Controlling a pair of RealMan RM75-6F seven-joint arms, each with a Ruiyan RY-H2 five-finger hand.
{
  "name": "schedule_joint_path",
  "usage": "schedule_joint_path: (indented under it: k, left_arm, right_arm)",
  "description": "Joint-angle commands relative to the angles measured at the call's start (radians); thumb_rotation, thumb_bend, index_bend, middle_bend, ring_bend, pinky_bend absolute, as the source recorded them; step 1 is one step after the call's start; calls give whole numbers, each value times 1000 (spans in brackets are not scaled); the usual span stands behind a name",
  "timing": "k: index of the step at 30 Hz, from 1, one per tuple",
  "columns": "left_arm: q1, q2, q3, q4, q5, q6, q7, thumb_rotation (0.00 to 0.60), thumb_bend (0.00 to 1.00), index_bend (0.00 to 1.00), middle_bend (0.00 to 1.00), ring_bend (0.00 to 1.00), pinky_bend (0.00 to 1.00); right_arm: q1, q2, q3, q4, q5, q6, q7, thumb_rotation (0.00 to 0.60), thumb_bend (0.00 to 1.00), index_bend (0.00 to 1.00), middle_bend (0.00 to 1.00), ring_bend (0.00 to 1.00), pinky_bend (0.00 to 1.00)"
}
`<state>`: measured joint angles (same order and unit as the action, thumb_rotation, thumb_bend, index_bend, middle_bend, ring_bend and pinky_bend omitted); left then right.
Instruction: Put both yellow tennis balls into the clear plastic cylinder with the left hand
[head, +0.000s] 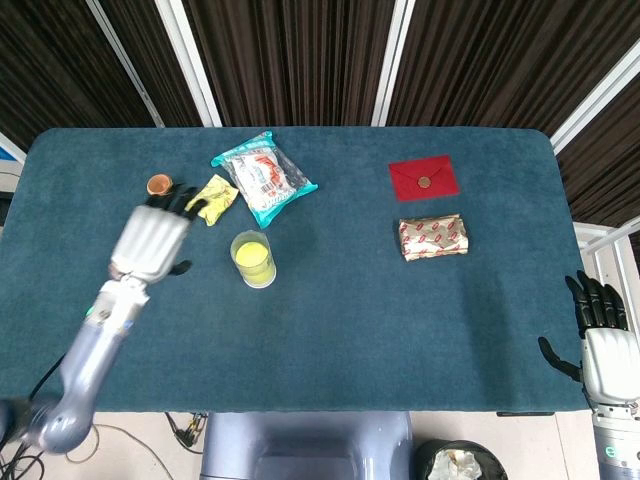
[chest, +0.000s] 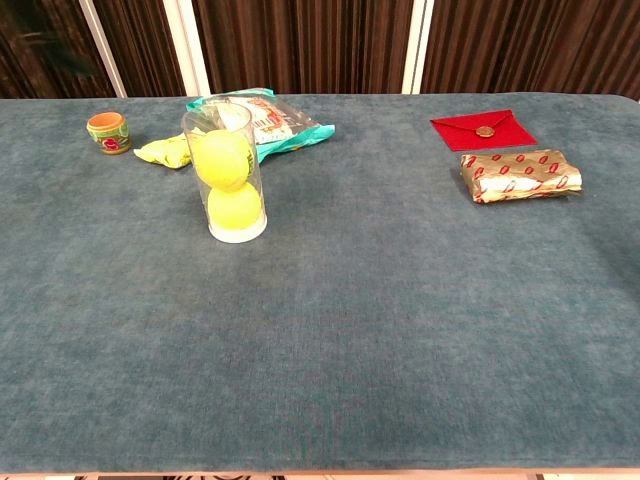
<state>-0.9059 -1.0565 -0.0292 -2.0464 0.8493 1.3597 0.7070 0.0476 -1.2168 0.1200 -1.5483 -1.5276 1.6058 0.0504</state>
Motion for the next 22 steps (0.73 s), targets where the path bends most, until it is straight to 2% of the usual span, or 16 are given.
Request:
schedule_joint_path:
  k: [1,5,10,17,22]
  left_arm:
    - [170,19,125,-20,141,127,-44,600,76,155,63,59,236]
    - [306,19,201,43,225,164,-182,600,72,126,24,12,202]
    - [412,-6,257,155,322,172,-273,600,71,118,5,0,182]
    - [532,-71,252,320,457,261,-377,600,69,118,2,0,158]
    - [579,-80,240,386,493,246,-468,600,68,118,0,0,144]
  right_arm:
    - [2,0,-3,3,-9,3,3,600,337,0,17,24,0]
    - [10,0,-11,19,-34,0,5,600,338,0,17,24,0]
    - [19,1,-28,36,-74,-2,5,600,337,0,17,24,0]
    - [23,-4,-35,46,-100,12,7,600,337,0,17,24,0]
    - [23,-8,-32,47,-98,20,13,600,337,0,17,24,0]
